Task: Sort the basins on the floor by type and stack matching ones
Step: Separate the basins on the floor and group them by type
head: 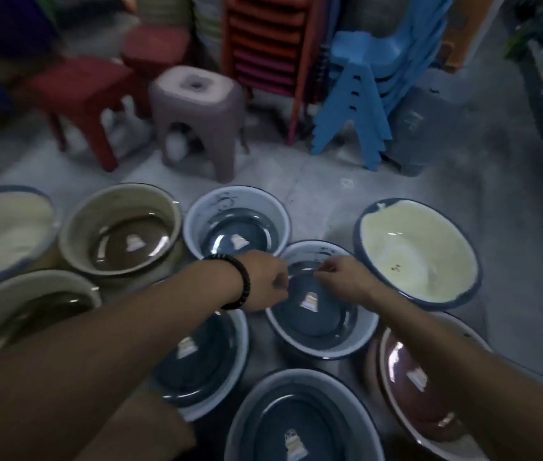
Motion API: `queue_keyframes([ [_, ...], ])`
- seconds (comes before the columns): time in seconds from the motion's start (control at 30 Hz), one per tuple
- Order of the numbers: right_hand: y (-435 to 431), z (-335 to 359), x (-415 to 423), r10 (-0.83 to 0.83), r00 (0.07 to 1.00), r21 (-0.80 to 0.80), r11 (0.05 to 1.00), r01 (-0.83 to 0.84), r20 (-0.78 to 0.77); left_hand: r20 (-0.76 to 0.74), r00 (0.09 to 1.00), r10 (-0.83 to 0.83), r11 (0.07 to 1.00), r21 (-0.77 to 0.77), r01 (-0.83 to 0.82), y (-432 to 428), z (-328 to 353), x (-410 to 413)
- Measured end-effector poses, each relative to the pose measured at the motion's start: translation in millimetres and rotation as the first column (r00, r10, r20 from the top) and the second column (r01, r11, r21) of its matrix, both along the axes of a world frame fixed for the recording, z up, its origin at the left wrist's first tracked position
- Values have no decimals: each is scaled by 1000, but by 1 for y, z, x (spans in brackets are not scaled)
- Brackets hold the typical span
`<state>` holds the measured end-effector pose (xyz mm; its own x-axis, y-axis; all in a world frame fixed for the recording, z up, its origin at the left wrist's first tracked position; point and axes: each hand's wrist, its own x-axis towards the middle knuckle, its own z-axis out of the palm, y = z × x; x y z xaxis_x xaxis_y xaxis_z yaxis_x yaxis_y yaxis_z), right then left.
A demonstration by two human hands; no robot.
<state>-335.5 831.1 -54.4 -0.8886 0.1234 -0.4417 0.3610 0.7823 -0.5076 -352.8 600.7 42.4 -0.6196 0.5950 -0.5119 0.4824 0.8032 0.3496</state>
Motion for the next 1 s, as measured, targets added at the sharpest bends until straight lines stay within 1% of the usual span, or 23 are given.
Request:
queue_keyframes([
  [0.07,-62,36,-13,187,982,-56,980,-188,-31,-78,993,88,996,-13,-89,-51,18,2],
  [0.1,-94,53,-18,280,959,-61,957,-283,-45,-118,983,141,989,-16,-144,-80,26,5],
  [0.17,-159,88,-23,468,877,-58,878,-476,-109,-179,950,258,965,-5,-263,-139,45,18],
  [0.23,-219,120,-20,573,797,-44,806,-590,-190,-205,902,380,923,15,-386,-197,62,41],
  [0.27,-253,131,-15,617,756,-47,767,-639,-218,-209,865,456,886,12,-464,-231,69,59],
  [0.33,-298,148,-11,684,692,-46,703,-710,-231,-236,806,543,828,-9,-560,-277,78,82],
  [0.37,-324,154,-6,738,637,-40,646,-762,-224,-248,771,586,791,-30,-611,-302,80,100],
  [0.4,-350,158,2,791,580,-31,586,-810,-195,-249,738,628,751,-55,-658,-327,84,120],
  [0.47,-395,168,21,878,472,-21,472,-881,-79,-246,676,694,677,-94,-730,-368,88,158],
  [0.57,-463,175,54,956,291,32,290,-957,39,-222,571,790,553,-146,-821,-423,89,224],
  [0.73,-569,146,108,969,137,15,137,-990,205,-187,395,899,370,-154,-916,-509,70,311],
  [0.8,-606,121,122,964,92,64,79,-995,250,-186,371,910,342,-171,-924,-540,57,331],
  [0.87,-637,86,133,964,113,132,83,-988,242,-165,364,917,330,-199,-923,-568,38,344],
  [0.9,-650,60,134,957,157,124,130,-984,243,-151,360,921,327,-205,-923,-581,27,348],
  [1.0,-671,-16,137,859,392,-16,420,-907,328,-83,365,927,336,-242,-910,-613,-2,351],
])
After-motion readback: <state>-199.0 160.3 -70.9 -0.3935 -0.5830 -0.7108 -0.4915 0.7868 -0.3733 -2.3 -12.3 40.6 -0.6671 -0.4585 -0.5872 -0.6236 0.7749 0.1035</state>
